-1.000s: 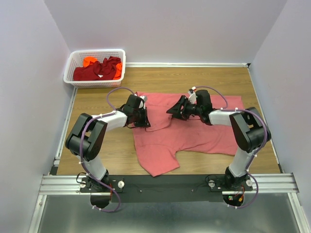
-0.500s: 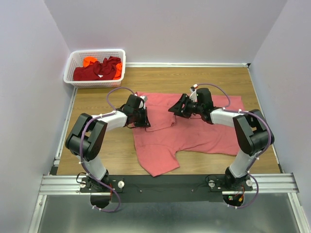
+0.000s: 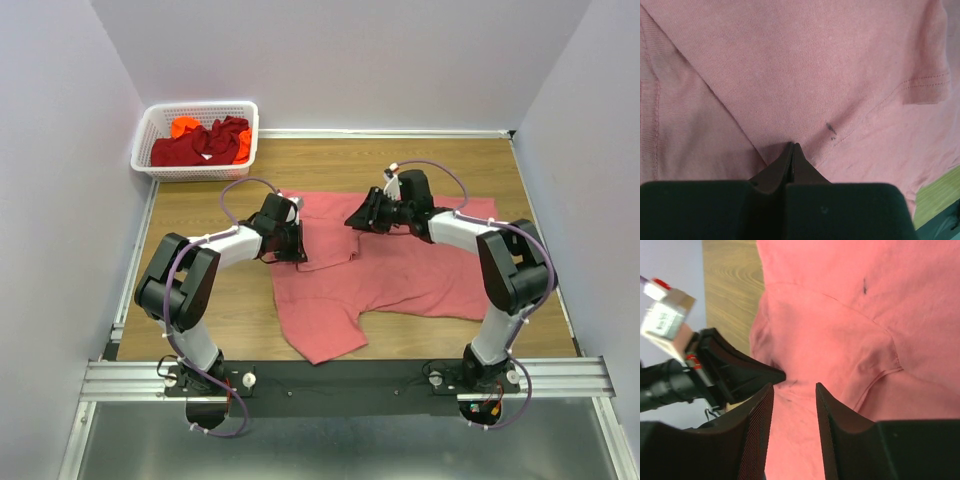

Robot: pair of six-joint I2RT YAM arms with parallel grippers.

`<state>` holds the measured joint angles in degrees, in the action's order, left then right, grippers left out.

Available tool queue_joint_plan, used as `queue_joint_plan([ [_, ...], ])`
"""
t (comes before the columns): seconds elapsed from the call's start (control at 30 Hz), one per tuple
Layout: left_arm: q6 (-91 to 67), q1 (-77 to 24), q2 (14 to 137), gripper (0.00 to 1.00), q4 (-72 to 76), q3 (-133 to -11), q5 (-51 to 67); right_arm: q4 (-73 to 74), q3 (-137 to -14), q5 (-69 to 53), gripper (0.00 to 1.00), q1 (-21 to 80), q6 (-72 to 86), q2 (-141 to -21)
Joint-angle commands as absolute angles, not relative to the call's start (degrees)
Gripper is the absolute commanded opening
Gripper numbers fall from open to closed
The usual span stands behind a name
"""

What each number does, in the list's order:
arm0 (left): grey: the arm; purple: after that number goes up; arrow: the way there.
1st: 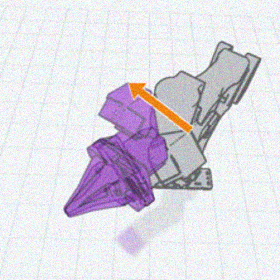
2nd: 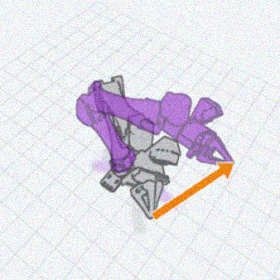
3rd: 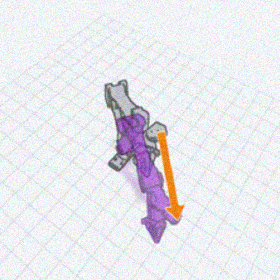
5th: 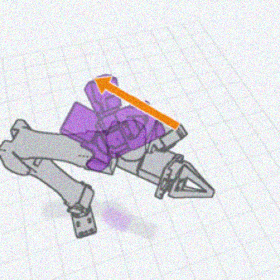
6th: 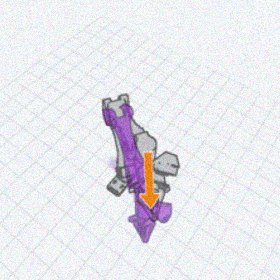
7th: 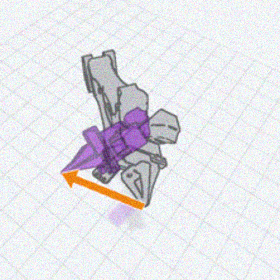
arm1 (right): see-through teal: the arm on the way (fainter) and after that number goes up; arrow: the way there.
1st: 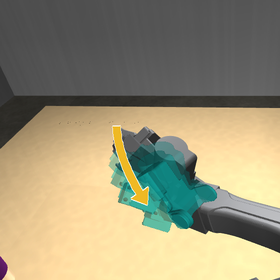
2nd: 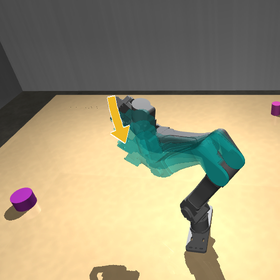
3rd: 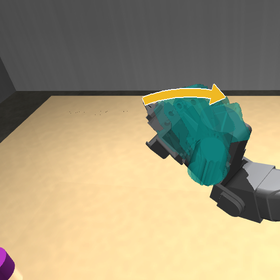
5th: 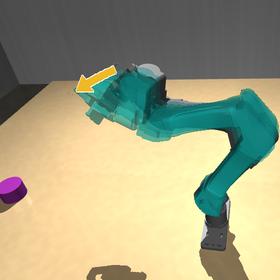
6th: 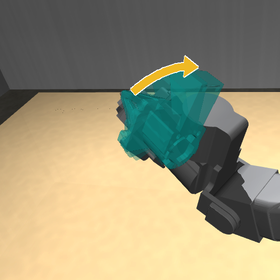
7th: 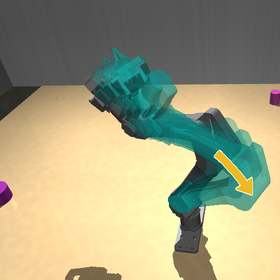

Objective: Fold and stack the t-shirts
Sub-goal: Fold the tshirt

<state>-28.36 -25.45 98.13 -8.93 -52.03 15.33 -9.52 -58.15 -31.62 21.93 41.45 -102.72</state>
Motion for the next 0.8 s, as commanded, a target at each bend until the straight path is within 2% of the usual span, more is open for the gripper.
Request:
queue_joint_plan([
  [0.0, -26.19, -24.96, 97.21, 0.00, -13.54, -52.38, 11.08, -7.82, -59.76, -35.68, 0.45, 22.85, 39.12, -107.74],
  [0.2, -26.45, -24.96, 97.29, 0.00, -13.45, -50.98, 10.37, -8.61, -57.22, -36.74, 0.31, 22.85, 36.74, -111.70],
  [0.4, -27.42, -24.87, 97.21, 0.00, -12.04, -48.79, 9.15, -8.53, -50.20, -34.63, 0.24, 18.82, 34.72, -112.15],
  [0.57, -28.04, -24.35, 97.03, 0.00, -12.65, -47.99, 8.09, -6.78, -47.81, -35.41, 0.25, 13.63, 32.00, -108.21],
  [0.7, -28.82, -24.35, 94.40, 0.00, -13.53, -49.04, 7.82, 0.34, -51.67, -35.95, 0.33, 13.45, 30.33, -103.38],
  [0.77, -29.70, -24.35, 91.77, 0.05, -14.59, -50.53, 6.86, 6.82, -54.39, -32.45, 0.39, 13.36, 28.57, -99.07],
])
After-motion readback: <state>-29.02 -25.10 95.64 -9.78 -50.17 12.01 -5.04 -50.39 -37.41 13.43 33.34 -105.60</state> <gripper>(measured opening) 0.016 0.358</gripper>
